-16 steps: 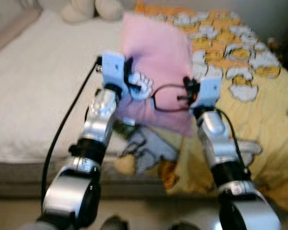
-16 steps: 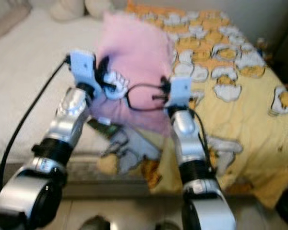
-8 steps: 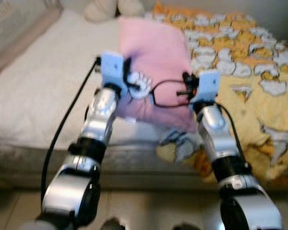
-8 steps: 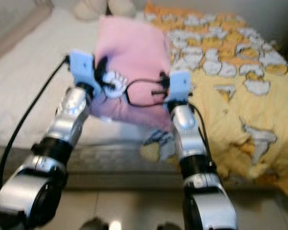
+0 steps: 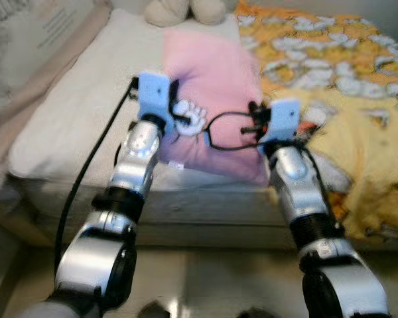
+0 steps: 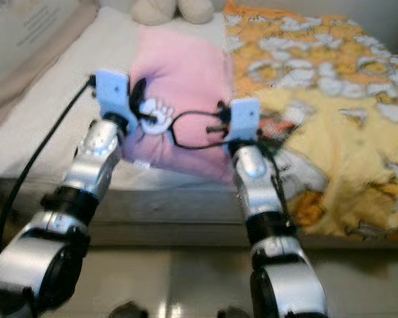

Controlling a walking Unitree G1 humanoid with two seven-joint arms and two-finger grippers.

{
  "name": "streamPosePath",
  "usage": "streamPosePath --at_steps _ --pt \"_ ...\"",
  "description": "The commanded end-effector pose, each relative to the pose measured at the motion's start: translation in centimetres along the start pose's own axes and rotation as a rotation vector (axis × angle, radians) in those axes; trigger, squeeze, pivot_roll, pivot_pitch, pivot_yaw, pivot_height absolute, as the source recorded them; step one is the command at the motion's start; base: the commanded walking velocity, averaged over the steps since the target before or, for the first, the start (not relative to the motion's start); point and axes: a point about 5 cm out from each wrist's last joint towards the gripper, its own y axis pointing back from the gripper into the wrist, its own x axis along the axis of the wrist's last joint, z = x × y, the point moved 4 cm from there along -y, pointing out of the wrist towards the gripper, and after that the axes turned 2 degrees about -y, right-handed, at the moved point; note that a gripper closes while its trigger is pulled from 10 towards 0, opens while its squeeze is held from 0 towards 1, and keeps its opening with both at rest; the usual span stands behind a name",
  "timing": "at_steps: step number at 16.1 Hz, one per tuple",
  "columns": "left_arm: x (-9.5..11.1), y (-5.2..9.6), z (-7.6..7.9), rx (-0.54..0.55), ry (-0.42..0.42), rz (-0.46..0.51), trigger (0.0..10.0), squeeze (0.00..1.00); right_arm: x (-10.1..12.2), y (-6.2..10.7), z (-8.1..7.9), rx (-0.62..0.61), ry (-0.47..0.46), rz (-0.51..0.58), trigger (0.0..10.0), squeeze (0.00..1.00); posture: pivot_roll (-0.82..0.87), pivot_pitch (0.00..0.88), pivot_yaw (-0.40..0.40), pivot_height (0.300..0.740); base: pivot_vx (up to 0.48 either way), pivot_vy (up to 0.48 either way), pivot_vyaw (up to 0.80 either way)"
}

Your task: Clean up the room

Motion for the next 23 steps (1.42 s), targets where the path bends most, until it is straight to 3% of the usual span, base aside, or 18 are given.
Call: streamPosePath --at_steps 1,4,6,8,19,23 --pt "1.2 -0.2 -2.1 0.072 -0.013 0.040 10.0 0.00 0.7 -0.3 0.1 -0.004 -0.010 0.025 10.0 0.00 0.03 0.000 0.013 0.740 0.000 0.480 0.72" --pt "1.1 -0.2 -1.8 0.068 -0.014 0.038 10.0 0.00 0.5 -0.3 0.5 -0.005 -0.004 0.015 10.0 0.00 0.03 0.000 0.009 0.740 0.000 0.480 0.63" --pt "0.9 -0.3 -1.6 0.074 -0.081 0.028 10.0 0.00 0.1 -0.2 1.4 -0.036 0.005 -0.011 10.0 0.00 0.02 0.000 0.009 0.740 0.000 0.240 0.30" --pt "0.3 -0.4 -1.3 0.058 -0.061 -0.005 10.0 0.00 0.0 -0.2 1.7 -0.042 0.005 -0.015 10.0 0.00 0.01 0.000 0.008 0.740 0.000 0.000 0.00" --pt "0.1 -0.5 -1.9 0.073 -0.068 -0.024 10.0 0.00 -0.4 0.3 1.3 -0.037 0.014 -0.006 10.0 0.00 0.00 0.000 0.021 0.740 0.480 0.000 0.00" --pt "0.3 -0.6 -2.3 0.081 -0.076 -0.022 10.0 0.00 -0.6 0.4 1.0 -0.032 0.012 -0.010 10.0 0.00 0.01 0.000 0.022 0.740 0.232 0.379 0.00"
